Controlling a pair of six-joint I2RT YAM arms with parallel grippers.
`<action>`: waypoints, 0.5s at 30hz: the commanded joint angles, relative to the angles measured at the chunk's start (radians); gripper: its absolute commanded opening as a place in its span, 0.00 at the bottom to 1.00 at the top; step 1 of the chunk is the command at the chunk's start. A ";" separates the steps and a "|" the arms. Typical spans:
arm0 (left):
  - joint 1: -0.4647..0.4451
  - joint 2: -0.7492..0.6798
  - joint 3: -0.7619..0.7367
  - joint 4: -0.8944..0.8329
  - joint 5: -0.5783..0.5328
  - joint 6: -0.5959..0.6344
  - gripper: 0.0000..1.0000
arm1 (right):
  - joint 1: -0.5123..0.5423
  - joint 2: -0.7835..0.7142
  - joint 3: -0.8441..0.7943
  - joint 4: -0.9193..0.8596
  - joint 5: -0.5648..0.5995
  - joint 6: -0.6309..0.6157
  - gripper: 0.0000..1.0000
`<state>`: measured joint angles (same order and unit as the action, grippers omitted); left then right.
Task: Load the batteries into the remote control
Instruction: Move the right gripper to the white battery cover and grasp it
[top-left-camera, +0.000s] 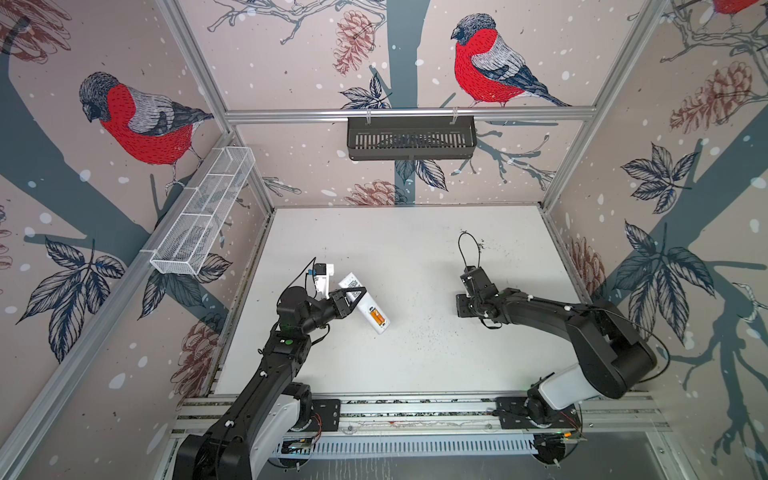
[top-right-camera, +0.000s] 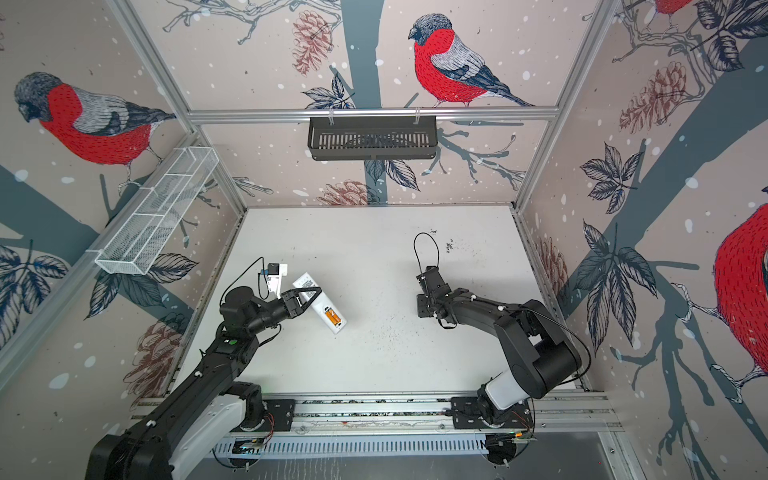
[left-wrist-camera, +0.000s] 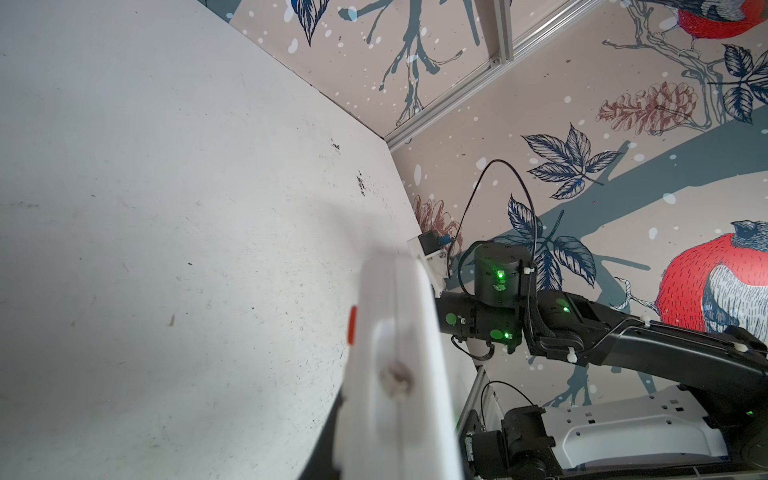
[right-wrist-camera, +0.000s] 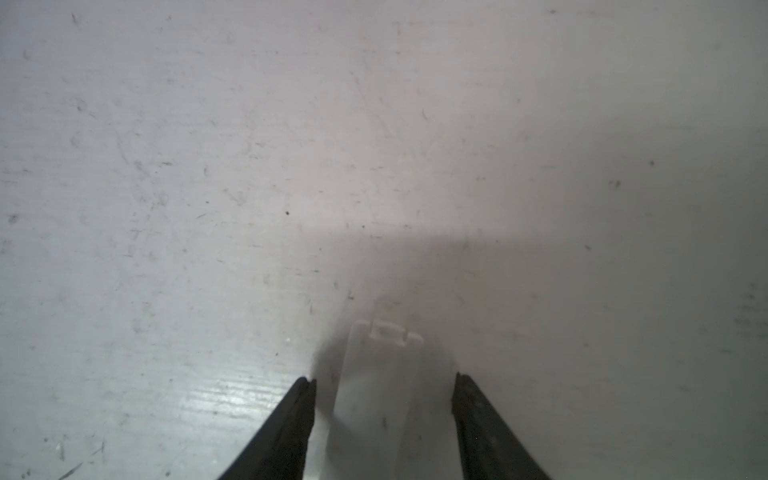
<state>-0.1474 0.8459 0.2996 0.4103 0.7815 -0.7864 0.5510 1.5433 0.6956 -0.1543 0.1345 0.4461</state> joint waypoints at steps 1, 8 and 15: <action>0.000 0.005 0.001 0.061 0.007 -0.005 0.00 | 0.024 0.021 0.020 -0.049 0.032 0.016 0.46; 0.000 -0.003 -0.010 0.070 0.009 -0.011 0.00 | 0.060 0.039 0.047 -0.045 0.056 0.015 0.35; 0.000 -0.002 -0.019 0.082 0.009 -0.019 0.00 | 0.089 0.049 0.081 -0.042 0.070 0.006 0.27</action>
<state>-0.1474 0.8436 0.2810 0.4347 0.7822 -0.7979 0.6342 1.5894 0.7643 -0.1886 0.1837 0.4484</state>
